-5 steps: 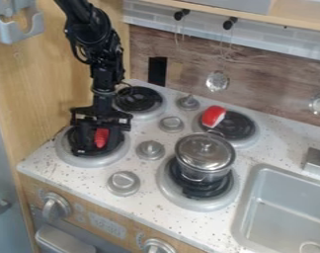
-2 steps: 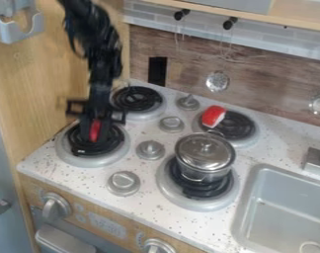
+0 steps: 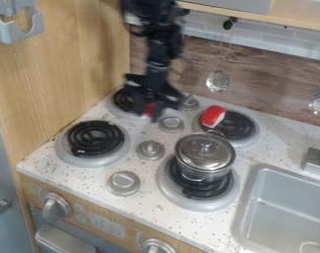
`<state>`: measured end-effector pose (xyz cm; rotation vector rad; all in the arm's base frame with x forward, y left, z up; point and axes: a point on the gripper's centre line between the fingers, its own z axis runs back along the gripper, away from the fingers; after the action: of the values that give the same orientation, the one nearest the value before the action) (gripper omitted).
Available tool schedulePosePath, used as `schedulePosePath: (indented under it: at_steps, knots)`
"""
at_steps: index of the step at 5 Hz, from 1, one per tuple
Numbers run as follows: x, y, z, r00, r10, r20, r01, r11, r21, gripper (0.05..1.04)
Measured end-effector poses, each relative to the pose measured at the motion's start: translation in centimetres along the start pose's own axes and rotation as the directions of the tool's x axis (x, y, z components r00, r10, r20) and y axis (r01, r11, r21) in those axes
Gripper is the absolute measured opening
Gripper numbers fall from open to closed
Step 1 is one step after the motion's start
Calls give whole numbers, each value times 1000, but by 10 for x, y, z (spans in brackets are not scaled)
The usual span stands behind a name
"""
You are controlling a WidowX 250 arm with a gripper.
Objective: Take the red spatule between the burner
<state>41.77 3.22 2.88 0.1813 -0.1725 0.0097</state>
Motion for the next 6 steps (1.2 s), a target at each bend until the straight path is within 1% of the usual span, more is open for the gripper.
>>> schedulePosePath:
  at_steps: [1, 2, 3, 5, 6]
  knots:
    - [10, -11, 10, 999, -43, 24, 43, 999, -8, 310]
    - [5, -14, -3, 999, -43, -24, 42, 999, -18, 309]
    - [3, -14, -5, 999, -16, -33, 16, 1000, -19, 309]
    - [-17, 2, -18, 993, 47, -104, -48, 999, -13, 309]
    - [-30, 23, -27, 983, 112, -145, -113, 994, -1, 309]
